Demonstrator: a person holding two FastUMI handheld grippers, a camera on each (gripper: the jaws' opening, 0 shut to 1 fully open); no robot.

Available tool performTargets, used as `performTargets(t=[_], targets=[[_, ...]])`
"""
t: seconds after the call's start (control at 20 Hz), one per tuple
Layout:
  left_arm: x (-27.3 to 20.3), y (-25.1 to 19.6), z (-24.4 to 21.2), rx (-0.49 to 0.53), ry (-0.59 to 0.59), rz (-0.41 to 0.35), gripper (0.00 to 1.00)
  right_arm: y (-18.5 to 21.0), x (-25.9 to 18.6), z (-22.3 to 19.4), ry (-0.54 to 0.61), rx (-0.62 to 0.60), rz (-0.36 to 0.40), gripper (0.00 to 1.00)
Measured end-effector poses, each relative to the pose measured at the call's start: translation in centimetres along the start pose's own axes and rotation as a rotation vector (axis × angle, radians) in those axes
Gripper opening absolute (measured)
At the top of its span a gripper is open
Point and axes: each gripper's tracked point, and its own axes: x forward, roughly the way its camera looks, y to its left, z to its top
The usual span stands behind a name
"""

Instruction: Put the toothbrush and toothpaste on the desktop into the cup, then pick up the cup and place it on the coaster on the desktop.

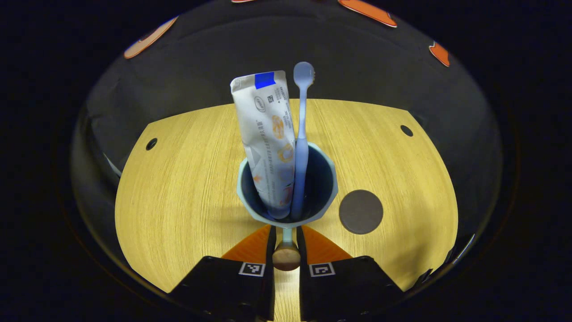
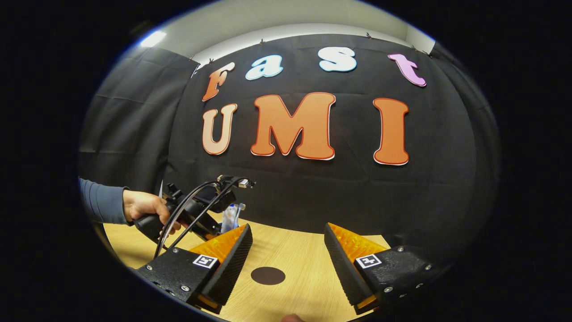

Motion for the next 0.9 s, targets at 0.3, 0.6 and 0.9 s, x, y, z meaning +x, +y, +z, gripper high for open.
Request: performTargets(t=[0.3, 0.6, 0.9], targets=[[-0.1, -1.7, -0.2, 0.084, 0.0, -0.057, 0.21, -2.4, -2.5, 0.0, 0.006, -0.006, -0.059, 0.96], [0.0, -1.9, 0.1, 0.134, 0.024, -0.095, 0.22, -4.6, -4.3, -0.7, 0.025, 0.007, -0.107, 0.96], [-0.9, -1.8, 0.1, 0.148, 0.077, -0.095, 0.22, -5.9, -5.1, -1.7, 0.045, 0.017, -0.133, 0.96]])
